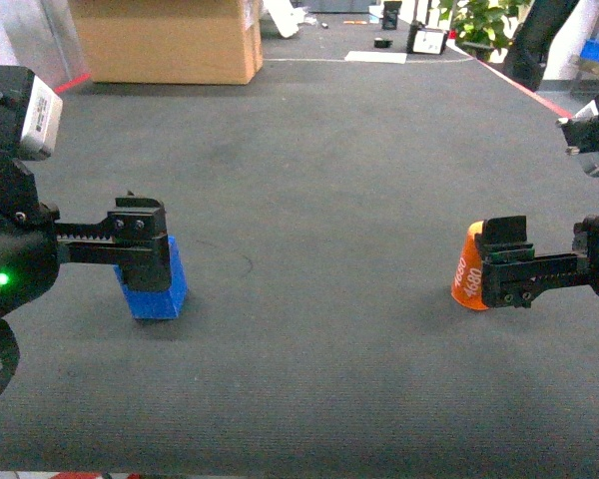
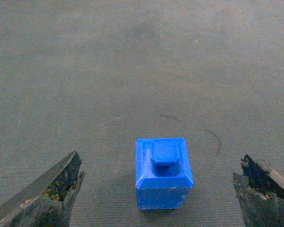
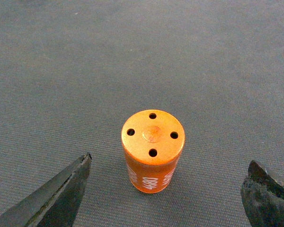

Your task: Sort blue parts and orange caps into right shelf containers

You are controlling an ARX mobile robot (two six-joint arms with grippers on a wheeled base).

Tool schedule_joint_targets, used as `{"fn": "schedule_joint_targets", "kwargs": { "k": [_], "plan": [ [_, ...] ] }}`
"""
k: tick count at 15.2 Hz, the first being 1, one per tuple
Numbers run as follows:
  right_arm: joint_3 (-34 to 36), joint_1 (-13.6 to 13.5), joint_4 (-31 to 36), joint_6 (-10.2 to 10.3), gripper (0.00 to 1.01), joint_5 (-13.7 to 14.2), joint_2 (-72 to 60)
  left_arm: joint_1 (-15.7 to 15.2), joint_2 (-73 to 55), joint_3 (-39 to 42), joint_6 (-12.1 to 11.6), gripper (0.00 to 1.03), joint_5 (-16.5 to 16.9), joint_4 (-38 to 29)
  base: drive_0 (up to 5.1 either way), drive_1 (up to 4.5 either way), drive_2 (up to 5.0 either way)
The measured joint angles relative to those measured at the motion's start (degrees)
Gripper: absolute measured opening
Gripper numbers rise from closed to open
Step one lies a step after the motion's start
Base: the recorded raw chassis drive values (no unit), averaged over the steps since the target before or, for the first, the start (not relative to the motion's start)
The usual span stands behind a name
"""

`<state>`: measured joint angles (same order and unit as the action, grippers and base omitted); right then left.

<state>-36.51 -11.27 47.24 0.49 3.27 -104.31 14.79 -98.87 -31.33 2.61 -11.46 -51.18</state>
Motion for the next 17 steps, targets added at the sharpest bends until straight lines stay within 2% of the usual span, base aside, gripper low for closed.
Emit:
{"fn": "schedule_joint_targets", "kwargs": {
  "k": [7, 11, 15, 17],
  "plan": [
    [-4.26, -0.37, 1.03, 1.29, 0.98, 0.98, -7.52, -0.59, -10.80, -4.24, 0.17, 0.98, 0.87, -1.68, 0.0, 0.00, 0.0],
    [-7.13, -0.44, 0.90, 1.29, 0.98, 1.05, -11.78, -1.14, -16.44, -7.89, 1.68, 0.98, 0.42, -1.97, 0.0, 0.00, 0.0],
    [-10.71, -0.74, 1.81, 1.81, 0.98, 1.46, -16.98, -1.16, -20.61, -10.16, 2.16, 0.98, -0.09, -1.66, 0.0, 0.00, 0.0],
    [-11.93, -0.74, 4.48, 2.60, 0.98, 3.10, -19.34, -1.05, -21.05, -10.58, 2.62, 0.98, -0.09, -2.05, 0.0, 0.00, 0.0]
  ]
}}
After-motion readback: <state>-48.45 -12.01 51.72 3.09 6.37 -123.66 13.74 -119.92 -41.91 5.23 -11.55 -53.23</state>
